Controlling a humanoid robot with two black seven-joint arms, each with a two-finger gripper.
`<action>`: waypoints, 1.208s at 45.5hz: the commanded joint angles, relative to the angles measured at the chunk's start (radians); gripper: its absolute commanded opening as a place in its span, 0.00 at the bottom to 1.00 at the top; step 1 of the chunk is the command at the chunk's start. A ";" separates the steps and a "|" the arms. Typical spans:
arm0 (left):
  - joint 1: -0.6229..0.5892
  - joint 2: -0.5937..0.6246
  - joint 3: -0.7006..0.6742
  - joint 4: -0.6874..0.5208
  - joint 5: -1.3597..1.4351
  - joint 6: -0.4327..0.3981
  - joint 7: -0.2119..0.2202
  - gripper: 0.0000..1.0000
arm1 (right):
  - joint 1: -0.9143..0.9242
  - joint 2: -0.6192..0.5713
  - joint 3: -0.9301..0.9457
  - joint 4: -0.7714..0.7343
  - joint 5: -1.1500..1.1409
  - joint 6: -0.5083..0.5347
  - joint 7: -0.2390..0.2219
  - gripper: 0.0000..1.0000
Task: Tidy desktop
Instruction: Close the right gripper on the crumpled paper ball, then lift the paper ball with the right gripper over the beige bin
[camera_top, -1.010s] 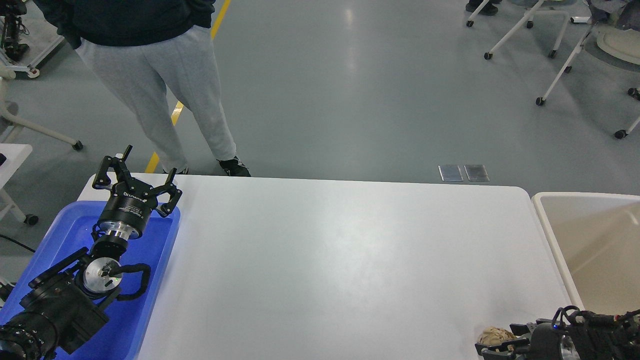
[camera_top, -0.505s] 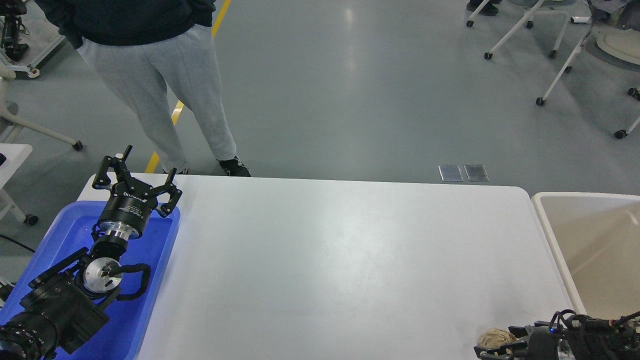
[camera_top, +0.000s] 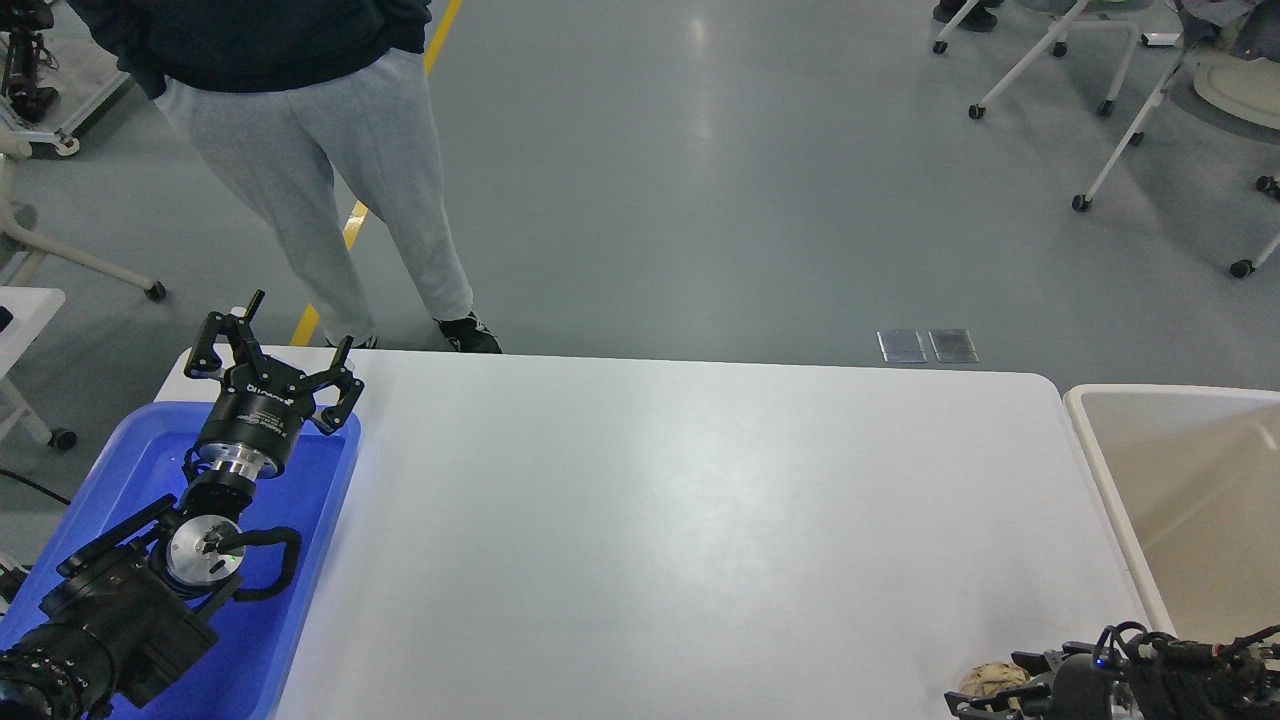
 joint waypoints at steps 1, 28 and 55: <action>0.000 0.000 0.000 0.001 0.000 0.000 0.000 1.00 | 0.008 0.003 -0.036 -0.027 -0.005 -0.031 0.007 0.96; 0.000 0.000 0.000 0.000 0.001 0.000 0.000 1.00 | 0.054 0.000 -0.100 -0.071 0.005 -0.071 0.042 0.00; -0.002 0.000 0.000 0.000 0.001 0.000 0.000 1.00 | 0.112 -0.130 -0.102 0.036 0.058 -0.057 0.076 0.00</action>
